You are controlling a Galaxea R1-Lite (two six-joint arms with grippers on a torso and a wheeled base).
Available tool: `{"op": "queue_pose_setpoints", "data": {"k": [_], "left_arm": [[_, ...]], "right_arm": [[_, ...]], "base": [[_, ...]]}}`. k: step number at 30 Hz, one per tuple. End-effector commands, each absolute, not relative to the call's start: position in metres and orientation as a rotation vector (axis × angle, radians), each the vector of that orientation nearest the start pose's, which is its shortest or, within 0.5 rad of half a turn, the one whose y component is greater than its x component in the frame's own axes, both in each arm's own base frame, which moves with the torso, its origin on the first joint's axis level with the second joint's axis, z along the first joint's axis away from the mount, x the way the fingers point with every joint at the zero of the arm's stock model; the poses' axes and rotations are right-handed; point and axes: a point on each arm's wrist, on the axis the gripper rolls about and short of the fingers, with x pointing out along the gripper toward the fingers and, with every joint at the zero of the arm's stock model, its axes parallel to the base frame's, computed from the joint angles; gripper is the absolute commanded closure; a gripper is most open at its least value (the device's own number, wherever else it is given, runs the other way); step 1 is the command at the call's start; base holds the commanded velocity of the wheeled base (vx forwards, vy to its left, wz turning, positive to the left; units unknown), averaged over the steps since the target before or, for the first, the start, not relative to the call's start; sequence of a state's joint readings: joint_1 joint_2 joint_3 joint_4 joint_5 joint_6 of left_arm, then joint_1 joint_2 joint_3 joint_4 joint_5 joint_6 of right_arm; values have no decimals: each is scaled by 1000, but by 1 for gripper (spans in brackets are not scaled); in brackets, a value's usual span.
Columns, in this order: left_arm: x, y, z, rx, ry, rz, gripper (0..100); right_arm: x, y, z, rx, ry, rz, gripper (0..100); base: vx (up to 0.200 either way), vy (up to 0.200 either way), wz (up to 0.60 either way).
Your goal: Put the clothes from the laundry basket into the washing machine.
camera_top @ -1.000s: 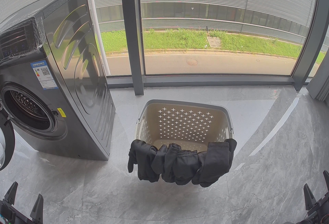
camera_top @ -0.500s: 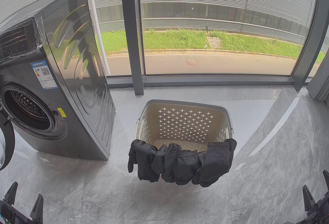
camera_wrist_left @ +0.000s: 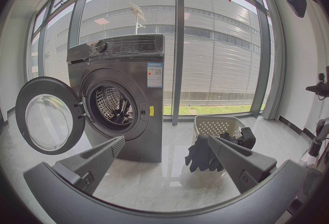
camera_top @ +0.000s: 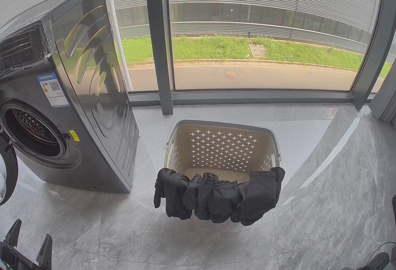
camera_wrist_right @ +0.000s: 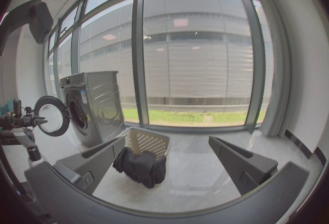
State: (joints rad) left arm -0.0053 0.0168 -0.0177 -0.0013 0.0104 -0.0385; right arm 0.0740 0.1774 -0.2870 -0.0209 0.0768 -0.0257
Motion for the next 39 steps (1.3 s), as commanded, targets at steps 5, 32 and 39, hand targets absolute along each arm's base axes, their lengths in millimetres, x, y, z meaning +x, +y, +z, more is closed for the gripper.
{"op": "queue_pose_setpoints", "data": {"k": [5, 32, 39], "left_arm": [[-23, 0, 76, -38, -2, 6, 0], [-23, 0, 76, -38, -2, 6, 0], [-23, 0, 76, -37, -2, 5, 0]], "right_arm": [[70, 23, 153, -43, 365, 404, 0], [233, 100, 48, -8, 653, 340, 0], [249, 107, 26, -12, 643, 326, 0]], "base": [[0, 0, 0], [0, 0, 0], [0, 0, 0]]}}
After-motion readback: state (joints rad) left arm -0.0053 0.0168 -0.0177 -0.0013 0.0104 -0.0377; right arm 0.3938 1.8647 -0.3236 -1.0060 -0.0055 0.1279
